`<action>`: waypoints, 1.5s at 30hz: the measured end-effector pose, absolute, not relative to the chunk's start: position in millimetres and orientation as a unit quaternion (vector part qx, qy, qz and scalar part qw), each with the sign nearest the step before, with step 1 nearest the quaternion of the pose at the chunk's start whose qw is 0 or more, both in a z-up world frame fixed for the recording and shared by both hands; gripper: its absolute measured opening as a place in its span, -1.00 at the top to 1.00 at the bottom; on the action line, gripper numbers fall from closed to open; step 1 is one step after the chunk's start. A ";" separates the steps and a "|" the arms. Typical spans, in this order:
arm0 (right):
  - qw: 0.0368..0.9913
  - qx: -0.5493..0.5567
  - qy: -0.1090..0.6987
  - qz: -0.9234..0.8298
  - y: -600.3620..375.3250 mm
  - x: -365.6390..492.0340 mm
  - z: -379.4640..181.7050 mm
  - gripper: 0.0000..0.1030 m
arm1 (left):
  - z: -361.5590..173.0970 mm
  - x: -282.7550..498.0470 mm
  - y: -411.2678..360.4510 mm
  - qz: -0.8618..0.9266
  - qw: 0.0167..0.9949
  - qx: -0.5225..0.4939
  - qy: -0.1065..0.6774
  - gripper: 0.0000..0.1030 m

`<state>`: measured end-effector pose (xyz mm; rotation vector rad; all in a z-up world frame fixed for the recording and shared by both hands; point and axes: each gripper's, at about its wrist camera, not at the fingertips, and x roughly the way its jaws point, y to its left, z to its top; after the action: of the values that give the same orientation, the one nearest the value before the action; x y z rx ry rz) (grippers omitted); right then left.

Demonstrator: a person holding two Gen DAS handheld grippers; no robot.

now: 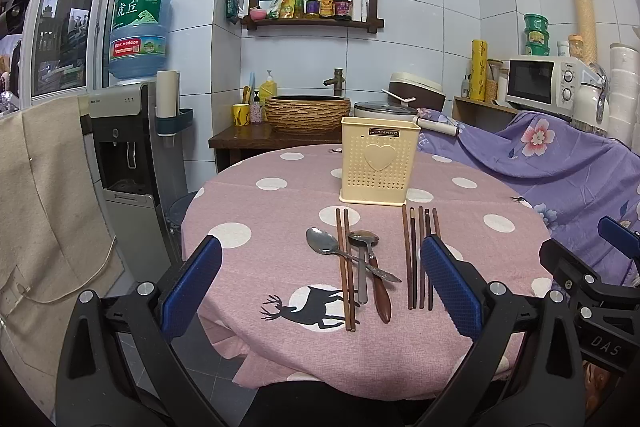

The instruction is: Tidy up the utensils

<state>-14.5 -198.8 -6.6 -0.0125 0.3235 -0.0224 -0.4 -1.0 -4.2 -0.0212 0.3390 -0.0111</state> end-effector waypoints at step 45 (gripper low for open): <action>0.884 0.080 0.460 0.008 -229.4 228.7 -76.0 0.27 | -74.9 226.0 36.5 -0.050 0.886 -0.091 0.452 -0.39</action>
<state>228.7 -229.4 -76.0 0.1675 0.9583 0.0166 226.0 36.5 -74.9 -0.1884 0.9393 -0.1036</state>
